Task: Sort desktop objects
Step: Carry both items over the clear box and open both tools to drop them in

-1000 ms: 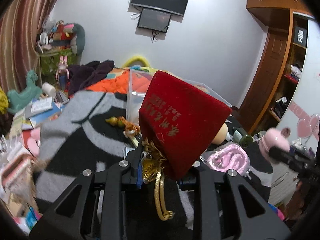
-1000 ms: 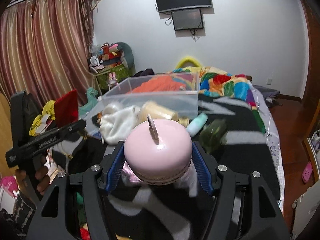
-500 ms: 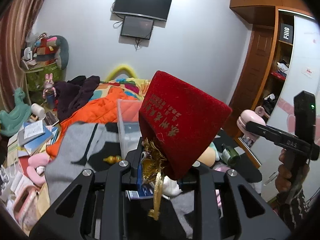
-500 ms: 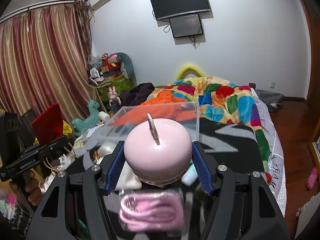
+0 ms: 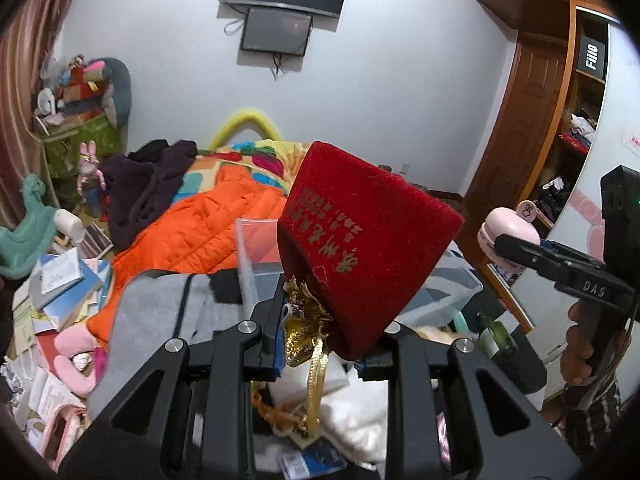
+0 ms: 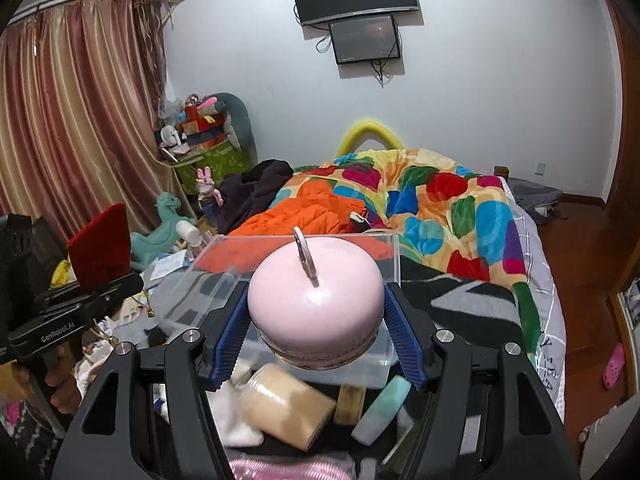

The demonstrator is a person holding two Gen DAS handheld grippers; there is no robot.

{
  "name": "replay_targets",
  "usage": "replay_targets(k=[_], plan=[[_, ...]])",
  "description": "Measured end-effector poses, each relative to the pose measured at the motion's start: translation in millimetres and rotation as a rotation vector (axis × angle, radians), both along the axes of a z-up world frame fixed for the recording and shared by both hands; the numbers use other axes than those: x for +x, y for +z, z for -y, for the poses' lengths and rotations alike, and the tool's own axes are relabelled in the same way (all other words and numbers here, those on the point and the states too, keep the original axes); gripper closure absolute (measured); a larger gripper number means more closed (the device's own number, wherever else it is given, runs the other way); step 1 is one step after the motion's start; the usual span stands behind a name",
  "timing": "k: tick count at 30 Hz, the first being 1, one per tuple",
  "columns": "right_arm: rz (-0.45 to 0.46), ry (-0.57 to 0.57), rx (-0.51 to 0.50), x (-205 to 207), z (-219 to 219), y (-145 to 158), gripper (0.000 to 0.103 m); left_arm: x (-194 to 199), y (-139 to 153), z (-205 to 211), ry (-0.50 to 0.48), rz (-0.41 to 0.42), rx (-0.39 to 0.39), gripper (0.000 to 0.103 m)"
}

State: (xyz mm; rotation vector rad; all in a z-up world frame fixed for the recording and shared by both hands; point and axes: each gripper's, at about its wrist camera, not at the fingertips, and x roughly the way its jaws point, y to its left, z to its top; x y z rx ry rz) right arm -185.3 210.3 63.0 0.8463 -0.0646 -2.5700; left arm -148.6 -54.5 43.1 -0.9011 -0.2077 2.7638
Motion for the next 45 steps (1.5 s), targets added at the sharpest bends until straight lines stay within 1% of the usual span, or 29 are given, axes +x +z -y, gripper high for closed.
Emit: replay_targets(k=[3, 5, 7, 9, 12, 15, 17, 20, 22, 24, 28, 30, 31, 32, 35, 37, 39, 40, 42, 45], plan=[[0.01, 0.002, 0.019, -12, 6, -4, 0.041, -15, 0, -5, -0.009, -0.001, -0.005, 0.078], [0.03, 0.01, 0.027, -24, 11, -9, 0.041, -25, -3, -7, -0.022, 0.006, 0.003, 0.078], [0.05, 0.008, 0.042, -35, 17, -17, 0.041, -34, -5, -9, -0.021, 0.012, -0.004, 0.078], [0.076, 0.009, 0.044, -43, 19, -26, 0.041, -45, -11, -12, -0.029, 0.03, -0.014, 0.078], [0.146, 0.021, 0.01, -59, 22, -40, 0.041, -59, -20, -16, -0.038, 0.064, -0.033, 0.078], [0.197, 0.035, 0.001, -72, 26, -51, 0.041, -73, -34, -19, -0.056, 0.131, -0.046, 0.078], [0.217, 0.047, 0.02, -77, 30, -58, 0.041, -77, -43, -20, -0.07, 0.17, -0.042, 0.078], [0.222, 0.053, 0.072, -80, 38, -64, 0.041, -80, -50, -21, -0.09, 0.202, -0.035, 0.078], [0.223, 0.075, 0.094, -79, 44, -68, 0.041, -82, -53, -21, -0.091, 0.21, -0.033, 0.078], [0.221, 0.085, 0.125, -77, 50, -71, 0.041, -81, -53, -24, -0.085, 0.207, -0.053, 0.078], [0.194, 0.087, 0.212, -69, 64, -74, 0.041, -79, -53, -31, -0.092, 0.21, -0.086, 0.067], [0.19, 0.082, 0.245, -68, 69, -75, 0.041, -79, -54, -36, -0.089, 0.209, -0.115, 0.058], [0.188, 0.08, 0.258, -67, 72, -76, 0.041, -77, -53, -40, -0.085, 0.204, -0.13, 0.052], [0.187, 0.081, 0.263, -67, 73, -76, 0.041, -77, -54, -41, -0.089, 0.206, -0.136, 0.048], [0.202, 0.08, 0.247, -67, 73, -76, 0.041, -75, -55, -44, -0.081, 0.202, -0.156, 0.048], [0.199, 0.073, 0.248, -66, 73, -76, 0.041, -74, -54, -43, -0.085, 0.208, -0.138, 0.046], [0.203, 0.064, 0.249, -65, 72, -75, 0.041, -72, -51, -39, -0.091, 0.214, -0.102, 0.043], [0.208, 0.061, 0.249, -64, 72, -74, 0.041, -71, -49, -37, -0.086, 0.21, -0.099, 0.04], [0.205, 0.059, 0.245, -62, 70, -72, 0.041, -70, -45, -35, -0.068, 0.194, -0.105, 0.036], [0.186, 0.062, 0.235, -53, 67, -65, 0.041, -65, -43, -34, -0.065, 0.199, -0.115, 0.034]])
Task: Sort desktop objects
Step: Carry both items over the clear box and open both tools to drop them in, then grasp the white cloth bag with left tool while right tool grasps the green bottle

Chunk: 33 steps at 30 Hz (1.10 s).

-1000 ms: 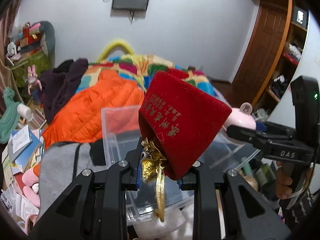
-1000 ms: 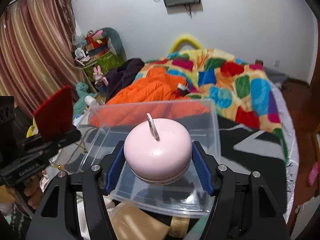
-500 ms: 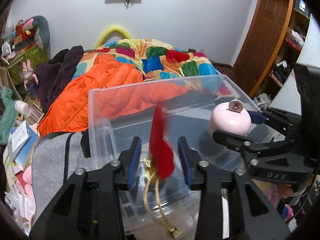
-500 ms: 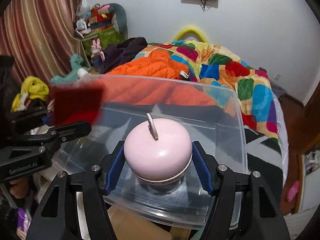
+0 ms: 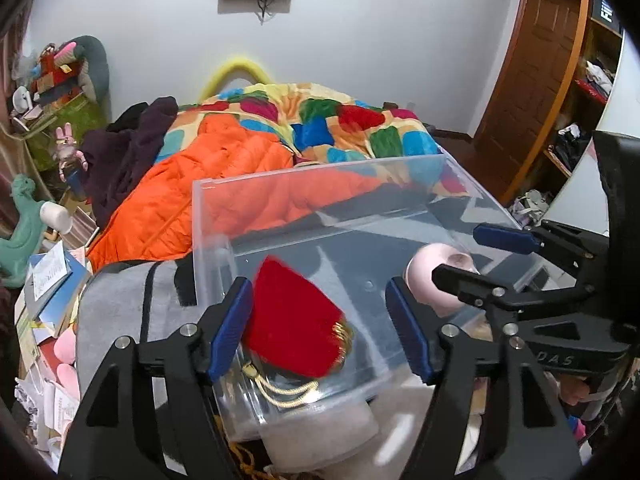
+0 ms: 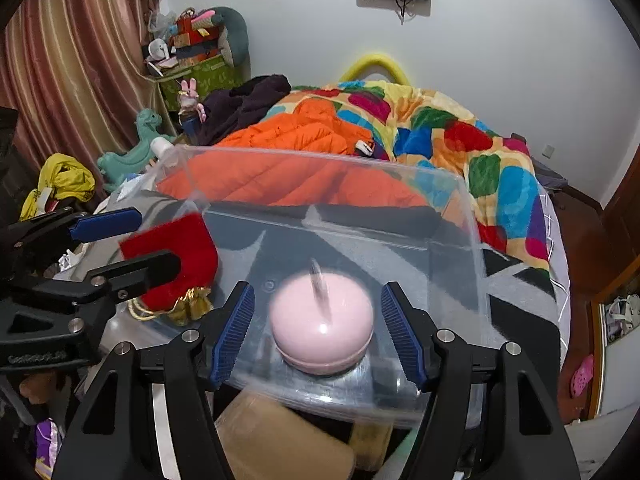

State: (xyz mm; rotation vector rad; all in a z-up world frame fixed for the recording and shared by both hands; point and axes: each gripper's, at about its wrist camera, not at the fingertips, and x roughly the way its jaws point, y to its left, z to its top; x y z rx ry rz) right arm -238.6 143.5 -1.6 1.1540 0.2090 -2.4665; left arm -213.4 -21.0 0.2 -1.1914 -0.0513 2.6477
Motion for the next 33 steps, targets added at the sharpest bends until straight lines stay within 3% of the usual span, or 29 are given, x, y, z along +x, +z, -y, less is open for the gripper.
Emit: replay_targets(k=[7, 12, 15, 20, 24, 33], plan=[[-0.068, 0.007, 0.037, 25, -5, 18, 0.036, 18, 13, 6, 0.012, -0.023, 0.007, 0.028], [-0.117, -0.004, 0.005, 45, -20, 34, 0.023, 34, 27, 22, 0.025, -0.031, 0.054, 0.026], [-0.144, -0.014, -0.01, 57, -31, 42, 0.023, 45, 32, 33, 0.036, -0.025, 0.08, 0.025], [-0.176, -0.033, -0.021, 78, -57, 51, 0.023, 63, 27, 47, 0.06, -0.008, 0.007, 0.02], [-0.22, -0.067, 0.031, 94, -75, 51, 0.022, 77, 14, 63, 0.09, 0.022, -0.033, 0.02], [-0.199, -0.135, 0.064, 114, -107, 27, 0.022, 101, -1, 75, 0.102, 0.062, 0.024, 0.02]])
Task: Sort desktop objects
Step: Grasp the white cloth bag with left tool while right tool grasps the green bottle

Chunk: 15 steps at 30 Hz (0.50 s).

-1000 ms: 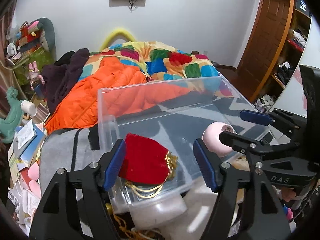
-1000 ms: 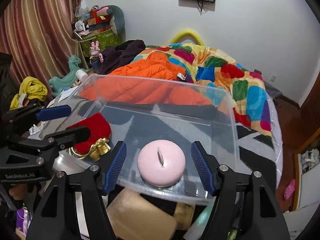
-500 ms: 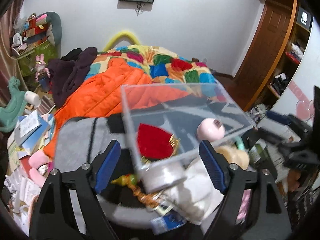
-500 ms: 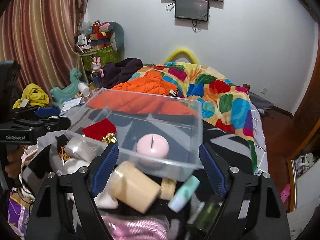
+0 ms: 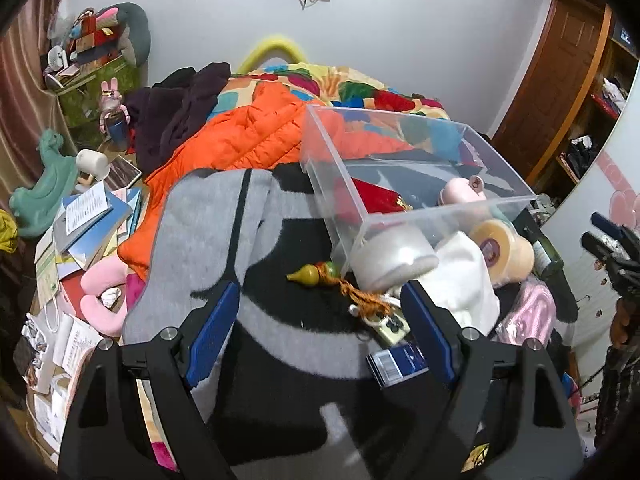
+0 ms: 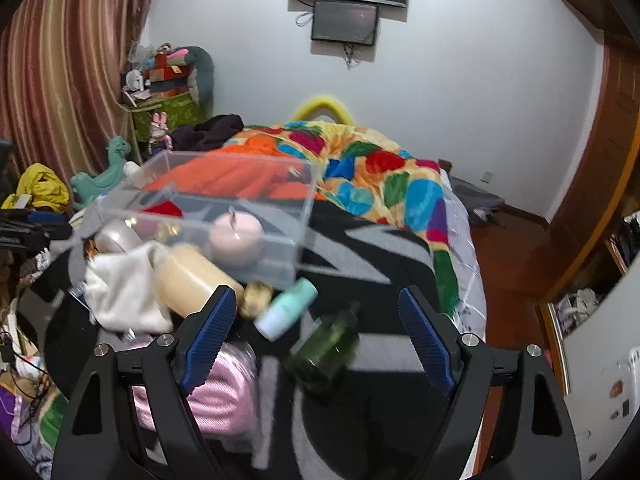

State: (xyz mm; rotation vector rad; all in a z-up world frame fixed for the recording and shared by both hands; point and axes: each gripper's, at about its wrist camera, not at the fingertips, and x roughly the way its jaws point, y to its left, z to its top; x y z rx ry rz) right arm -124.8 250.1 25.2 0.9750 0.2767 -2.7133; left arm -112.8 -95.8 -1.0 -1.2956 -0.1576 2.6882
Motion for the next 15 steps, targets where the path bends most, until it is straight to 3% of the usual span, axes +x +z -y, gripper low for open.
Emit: replay_targets(k=[7, 15], plan=[[0.042, -0.031, 0.073, 4, -4, -34, 0.022, 0, -4, -20, -0.04, 0.011, 0.025, 0.02], [0.061, -0.033, 0.086, 3, -6, -45, 0.022, -10, -13, -52, -0.098, 0.048, 0.116, 0.02]])
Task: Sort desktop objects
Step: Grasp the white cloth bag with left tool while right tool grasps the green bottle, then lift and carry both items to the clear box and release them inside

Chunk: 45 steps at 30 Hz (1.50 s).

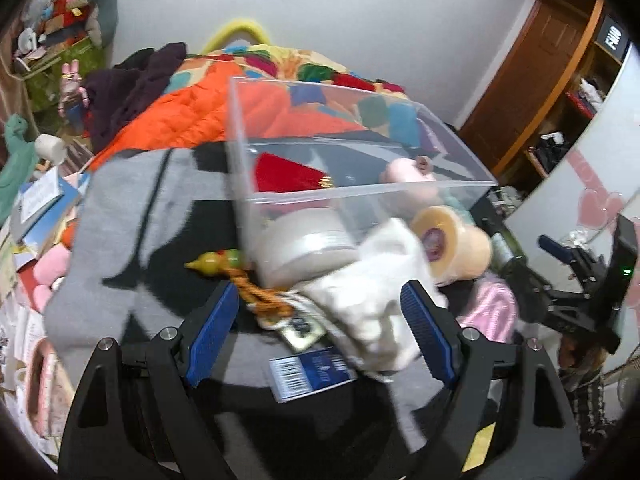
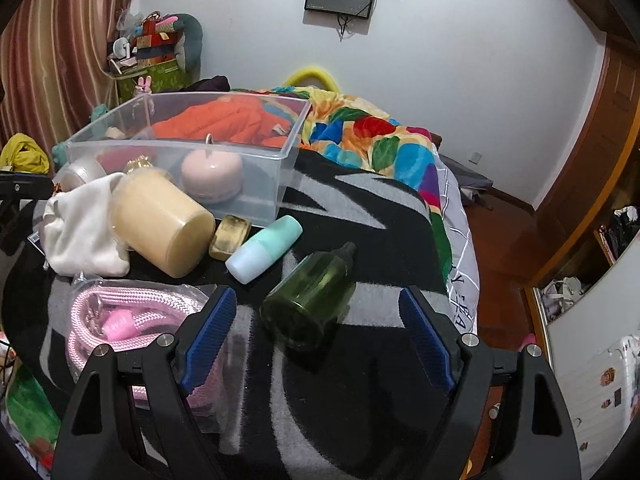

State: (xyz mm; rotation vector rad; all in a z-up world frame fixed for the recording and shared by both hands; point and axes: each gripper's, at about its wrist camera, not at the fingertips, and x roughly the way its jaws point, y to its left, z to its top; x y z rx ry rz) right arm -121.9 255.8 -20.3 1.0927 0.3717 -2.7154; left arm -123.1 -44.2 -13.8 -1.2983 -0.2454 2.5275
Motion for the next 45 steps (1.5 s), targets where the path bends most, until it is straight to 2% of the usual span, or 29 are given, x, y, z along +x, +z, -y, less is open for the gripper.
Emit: replay_targets(k=[4, 10, 14, 18, 22, 24, 26, 28, 30, 32, 34, 37, 41, 45], plan=[[0.023, -0.01, -0.022, -4, -6, -6, 0.022, 4, -1, -21, -0.062, -0.009, -0.009, 0.02], [0.078, -0.024, -0.064, -17, -13, -18, 0.022, 5, -13, -52, -0.132, 0.017, -0.09, 0.019], [0.099, -0.025, -0.087, -24, -15, -24, 0.022, -1, -24, -66, -0.143, 0.035, -0.133, 0.011], [0.127, -0.023, -0.115, -32, -18, -30, 0.022, -5, -31, -81, -0.16, 0.01, -0.193, 0.003], [0.157, -0.02, -0.162, -38, -21, -35, 0.022, -3, -43, -92, -0.153, -0.03, -0.275, 0.002], [0.16, -0.018, -0.177, -39, -22, -36, 0.022, -3, -46, -93, -0.136, -0.04, -0.278, 0.002], [0.16, -0.016, -0.191, -41, -22, -37, 0.026, -7, -48, -91, -0.114, -0.032, -0.255, 0.002], [0.161, -0.006, -0.198, -42, -22, -36, 0.04, -8, -50, -90, -0.099, -0.035, -0.252, 0.002], [0.162, -0.001, -0.202, -42, -22, -36, 0.051, -4, -51, -91, -0.091, -0.056, -0.268, 0.006], [0.159, 0.003, -0.21, -42, -24, -36, 0.052, 0, -51, -89, -0.082, -0.076, -0.276, 0.018], [0.156, 0.007, -0.224, -41, -26, -35, 0.054, 3, -50, -86, -0.077, -0.083, -0.268, 0.025], [0.153, 0.007, -0.237, -39, -30, -34, 0.065, 9, -46, -79, -0.07, -0.096, -0.248, 0.04], [0.148, 0.015, -0.263, -34, -32, -30, 0.065, 20, -38, -73, -0.075, -0.12, -0.233, 0.057], [0.12, 0.027, -0.271, -26, -33, -20, 0.065, 30, -33, -68, -0.084, -0.131, -0.206, 0.065]])
